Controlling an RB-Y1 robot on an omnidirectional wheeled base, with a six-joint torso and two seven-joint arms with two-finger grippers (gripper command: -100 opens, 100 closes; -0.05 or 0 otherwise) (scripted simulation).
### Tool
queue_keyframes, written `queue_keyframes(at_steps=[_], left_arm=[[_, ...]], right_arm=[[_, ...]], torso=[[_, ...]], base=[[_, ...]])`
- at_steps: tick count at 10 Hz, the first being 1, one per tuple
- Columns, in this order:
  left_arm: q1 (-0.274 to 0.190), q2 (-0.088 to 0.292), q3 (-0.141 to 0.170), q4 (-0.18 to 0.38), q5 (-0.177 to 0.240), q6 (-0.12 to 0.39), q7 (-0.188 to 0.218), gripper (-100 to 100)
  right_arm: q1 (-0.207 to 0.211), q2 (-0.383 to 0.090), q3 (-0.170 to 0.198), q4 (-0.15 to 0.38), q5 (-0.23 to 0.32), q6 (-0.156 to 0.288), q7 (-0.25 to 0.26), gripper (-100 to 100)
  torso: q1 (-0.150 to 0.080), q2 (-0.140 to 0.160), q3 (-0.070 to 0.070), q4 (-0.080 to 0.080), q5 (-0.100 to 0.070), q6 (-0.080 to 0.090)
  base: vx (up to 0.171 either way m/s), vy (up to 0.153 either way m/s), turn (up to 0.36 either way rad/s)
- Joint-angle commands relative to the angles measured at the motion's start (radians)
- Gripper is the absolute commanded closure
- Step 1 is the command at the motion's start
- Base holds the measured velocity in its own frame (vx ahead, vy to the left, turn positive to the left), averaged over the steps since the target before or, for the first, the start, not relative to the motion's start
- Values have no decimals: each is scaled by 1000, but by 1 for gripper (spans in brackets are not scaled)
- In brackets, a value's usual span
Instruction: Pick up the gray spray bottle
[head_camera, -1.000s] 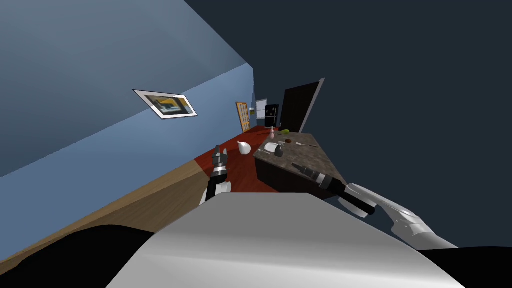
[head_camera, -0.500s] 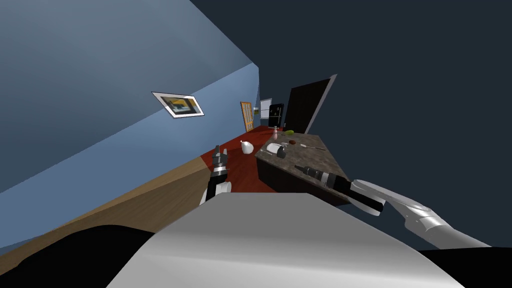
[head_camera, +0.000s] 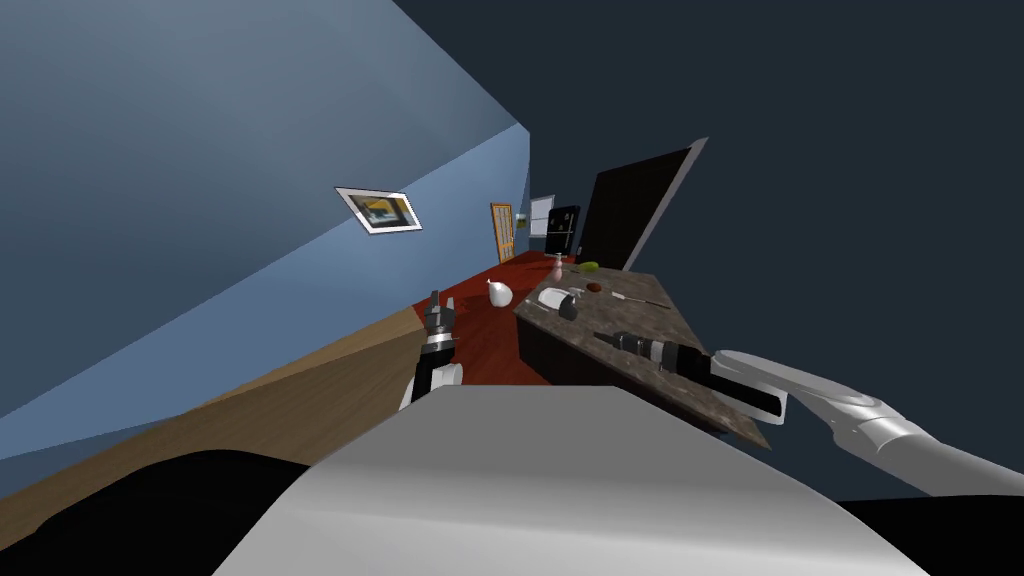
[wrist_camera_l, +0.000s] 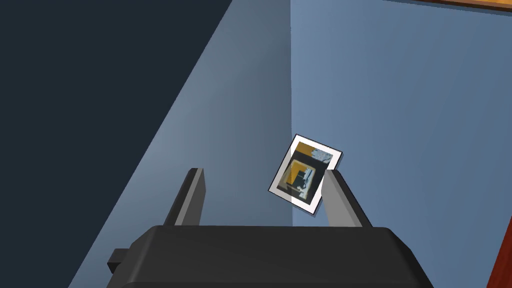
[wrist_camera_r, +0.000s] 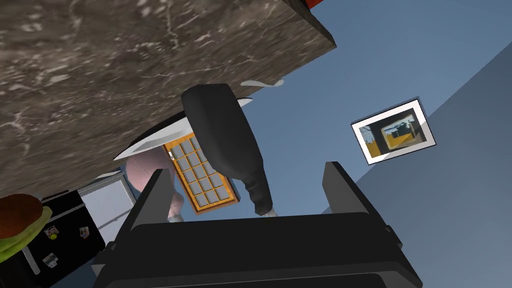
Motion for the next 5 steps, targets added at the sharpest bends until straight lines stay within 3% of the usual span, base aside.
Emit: queue_keyframes(at_steps=[1, 2, 4, 5], left_arm=[[0, 0, 0, 0, 0, 0, 0, 0], [0, 0, 0, 0, 0, 0, 0, 0], [0, 0, 0, 0, 0, 0, 0, 0], [0, 0, 0, 0, 0, 0, 0, 0]], right_arm=[[-7, -50, 6, 12, 18, 1, -2, -100], [-7, -57, 6, 12, 18, 1, -2, -100], [-19, -129, 17, 26, 46, 5, -3, -100], [-19, -141, 17, 26, 46, 5, -3, -100]], torso=[[0, 0, 0, 0, 0, 0], [0, 0, 0, 0, 0, -1], [0, 0, 0, 0, 0, -1], [0, 0, 0, 0, 0, -1]], base=[[11, -26, 214], [7, -27, 98], [14, -34, 244], [13, -32, 147]])
